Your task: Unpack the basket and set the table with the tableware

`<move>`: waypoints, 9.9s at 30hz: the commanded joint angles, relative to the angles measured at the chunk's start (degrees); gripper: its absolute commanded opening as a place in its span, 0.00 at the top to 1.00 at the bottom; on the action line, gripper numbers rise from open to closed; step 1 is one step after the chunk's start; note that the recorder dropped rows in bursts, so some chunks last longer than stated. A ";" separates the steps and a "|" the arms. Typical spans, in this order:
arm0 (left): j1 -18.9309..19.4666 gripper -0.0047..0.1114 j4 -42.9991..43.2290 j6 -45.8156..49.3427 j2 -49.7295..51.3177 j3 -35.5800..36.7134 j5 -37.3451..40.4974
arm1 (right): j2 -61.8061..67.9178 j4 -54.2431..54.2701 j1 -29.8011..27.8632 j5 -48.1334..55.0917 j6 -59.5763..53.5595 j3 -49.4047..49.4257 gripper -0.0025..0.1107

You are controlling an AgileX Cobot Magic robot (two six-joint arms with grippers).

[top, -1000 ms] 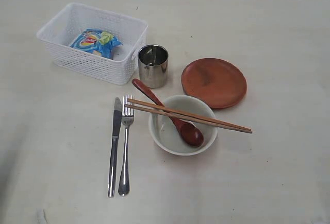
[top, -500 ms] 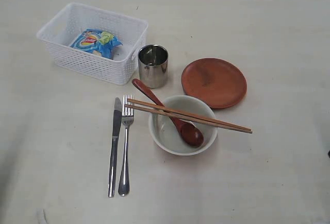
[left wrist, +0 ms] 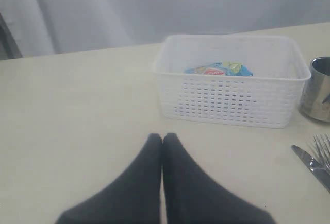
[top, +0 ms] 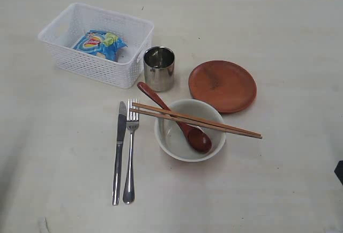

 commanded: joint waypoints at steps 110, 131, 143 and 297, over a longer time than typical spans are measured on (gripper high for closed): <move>-9.23 0.37 -7.15 10.46 120.92 -88.99 24.52 | -0.25 -0.73 -0.46 -0.25 -0.08 0.10 0.97; -9.23 0.96 -7.47 10.63 117.40 -88.99 27.43 | -0.25 -0.73 -0.46 -0.25 -0.08 0.10 0.97; -9.99 0.96 -8.92 10.51 106.84 -88.99 24.51 | -0.25 -0.73 -0.46 -0.25 -0.08 0.10 0.97; -43.87 0.96 -3.81 6.32 120.44 -89.35 16.21 | -0.25 -0.46 -0.46 -0.23 -0.08 0.10 0.97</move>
